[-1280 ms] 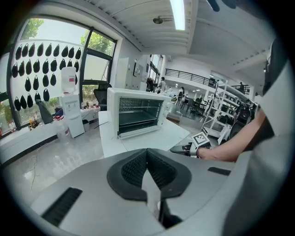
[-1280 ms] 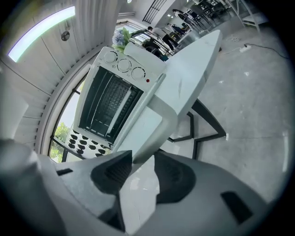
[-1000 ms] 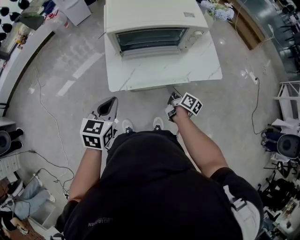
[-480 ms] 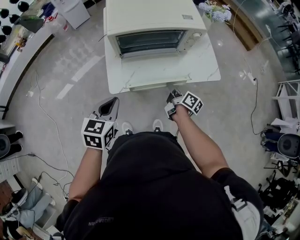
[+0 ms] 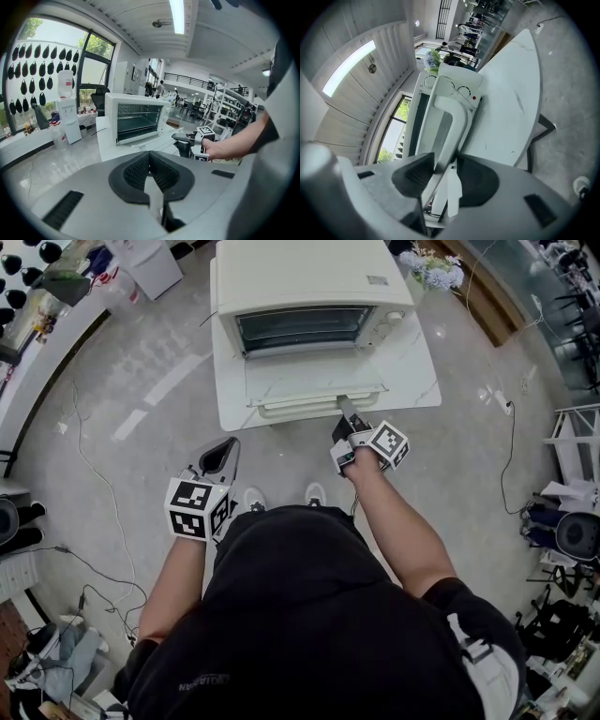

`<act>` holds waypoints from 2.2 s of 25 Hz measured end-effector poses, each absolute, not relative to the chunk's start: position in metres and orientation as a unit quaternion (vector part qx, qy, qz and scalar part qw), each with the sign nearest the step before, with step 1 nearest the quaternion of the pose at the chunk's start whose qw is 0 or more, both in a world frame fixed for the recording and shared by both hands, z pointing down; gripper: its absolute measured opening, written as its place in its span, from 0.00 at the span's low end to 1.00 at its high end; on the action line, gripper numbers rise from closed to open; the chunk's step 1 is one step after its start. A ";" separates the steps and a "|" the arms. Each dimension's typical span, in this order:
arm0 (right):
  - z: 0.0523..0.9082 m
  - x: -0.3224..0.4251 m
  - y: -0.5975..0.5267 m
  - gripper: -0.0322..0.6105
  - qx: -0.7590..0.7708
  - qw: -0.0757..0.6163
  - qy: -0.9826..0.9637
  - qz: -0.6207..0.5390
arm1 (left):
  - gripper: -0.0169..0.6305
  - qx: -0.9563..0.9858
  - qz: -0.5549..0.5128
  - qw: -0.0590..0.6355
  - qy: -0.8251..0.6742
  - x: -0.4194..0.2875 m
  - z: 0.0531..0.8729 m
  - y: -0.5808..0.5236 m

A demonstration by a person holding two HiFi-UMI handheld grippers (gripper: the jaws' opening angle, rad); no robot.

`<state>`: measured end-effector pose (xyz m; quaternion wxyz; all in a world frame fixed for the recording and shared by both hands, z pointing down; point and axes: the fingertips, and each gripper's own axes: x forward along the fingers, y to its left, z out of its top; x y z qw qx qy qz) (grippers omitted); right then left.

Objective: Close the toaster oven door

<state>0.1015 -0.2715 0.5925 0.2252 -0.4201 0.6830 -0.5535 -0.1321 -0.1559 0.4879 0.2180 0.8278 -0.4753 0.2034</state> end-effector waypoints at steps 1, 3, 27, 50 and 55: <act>0.588 0.101 -0.273 0.28 -0.416 0.232 0.683 -0.554 | 0.03 0.828 0.202 0.218 -0.475 -0.132 0.488 -0.156; 0.581 0.100 -0.278 0.28 -0.410 0.242 0.683 -0.554 | 0.03 0.828 0.199 0.221 -0.476 -0.132 0.487 -0.156; 0.520 0.089 -0.329 0.25 -0.377 0.293 0.697 -0.536 | 0.03 0.824 0.186 0.219 -0.488 -0.138 0.476 -0.160; 0.487 0.082 -0.374 0.23 -0.367 0.306 0.710 -0.517 | 0.03 0.820 0.183 0.220 -0.496 -0.145 0.474 -0.170; 0.481 0.078 -0.381 0.23 -0.363 0.309 0.711 -0.517 | 0.03 0.819 0.183 0.221 -0.498 -0.146 0.475 -0.170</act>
